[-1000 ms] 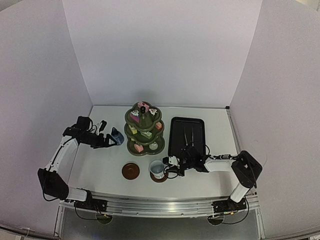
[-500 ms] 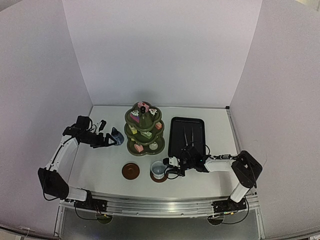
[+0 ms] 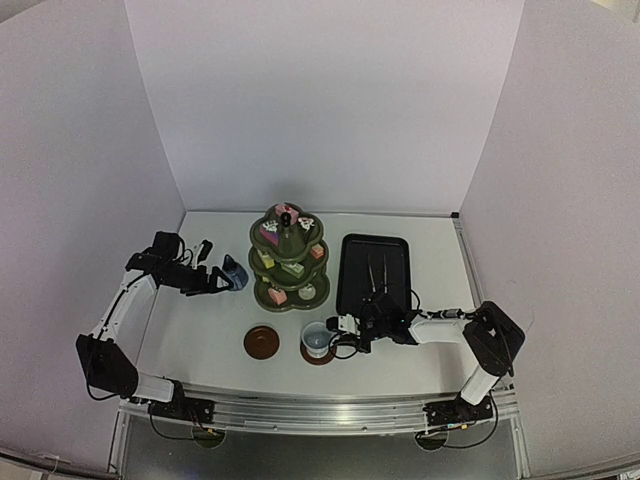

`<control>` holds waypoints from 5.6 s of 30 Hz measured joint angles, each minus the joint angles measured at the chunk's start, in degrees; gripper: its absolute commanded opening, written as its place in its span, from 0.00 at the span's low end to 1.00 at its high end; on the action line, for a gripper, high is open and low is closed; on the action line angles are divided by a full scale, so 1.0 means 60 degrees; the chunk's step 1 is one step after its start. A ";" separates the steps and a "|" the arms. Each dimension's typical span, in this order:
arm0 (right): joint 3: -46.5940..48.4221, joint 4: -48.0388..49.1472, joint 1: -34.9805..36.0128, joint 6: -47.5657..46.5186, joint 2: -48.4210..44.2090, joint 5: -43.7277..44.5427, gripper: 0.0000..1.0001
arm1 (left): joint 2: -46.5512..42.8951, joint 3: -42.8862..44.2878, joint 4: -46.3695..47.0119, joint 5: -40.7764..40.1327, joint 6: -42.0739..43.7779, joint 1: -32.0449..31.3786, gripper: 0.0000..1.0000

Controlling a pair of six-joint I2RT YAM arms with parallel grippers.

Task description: Serve the afternoon tea

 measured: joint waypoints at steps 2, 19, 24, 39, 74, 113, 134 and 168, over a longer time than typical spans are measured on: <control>0.0000 -0.0052 0.0000 -0.0027 -0.0021 0.0015 0.06 | 0.0000 0.0000 0.0000 0.0003 0.0006 0.0006 1.00; 0.0007 -0.0323 -0.0007 -0.0158 -0.0149 0.0112 0.18 | 0.0000 0.0000 0.0004 0.0055 0.0028 0.0018 1.00; 0.0007 -0.0488 -0.0011 -0.0109 -0.0170 0.0219 0.28 | 0.0000 0.0001 0.0004 0.0055 0.0035 0.0053 1.00; 0.0167 -0.0964 -0.0015 0.0791 -0.1536 0.1023 0.91 | 0.4010 0.5448 -0.1378 -0.3956 0.4194 0.0069 0.90; 0.0448 -0.2445 -0.0015 0.3748 -0.4355 0.2574 0.90 | 0.9901 0.9428 -0.2405 -0.5585 0.8636 -0.0506 0.53; 0.1460 -0.2781 0.0581 0.3860 -0.4069 0.2731 0.89 | 0.7492 0.6206 -0.2367 -0.6095 0.4503 -0.0507 0.11; 0.2417 -0.1960 0.2011 0.3916 -0.2618 0.3661 0.89 | 0.2688 0.1878 -0.3384 -0.6393 0.0233 -0.2745 0.19; 0.2725 0.0267 0.2489 0.3266 -0.0301 0.3210 0.88 | 0.3070 0.0863 -0.1753 -0.5827 -0.3746 -0.5410 0.29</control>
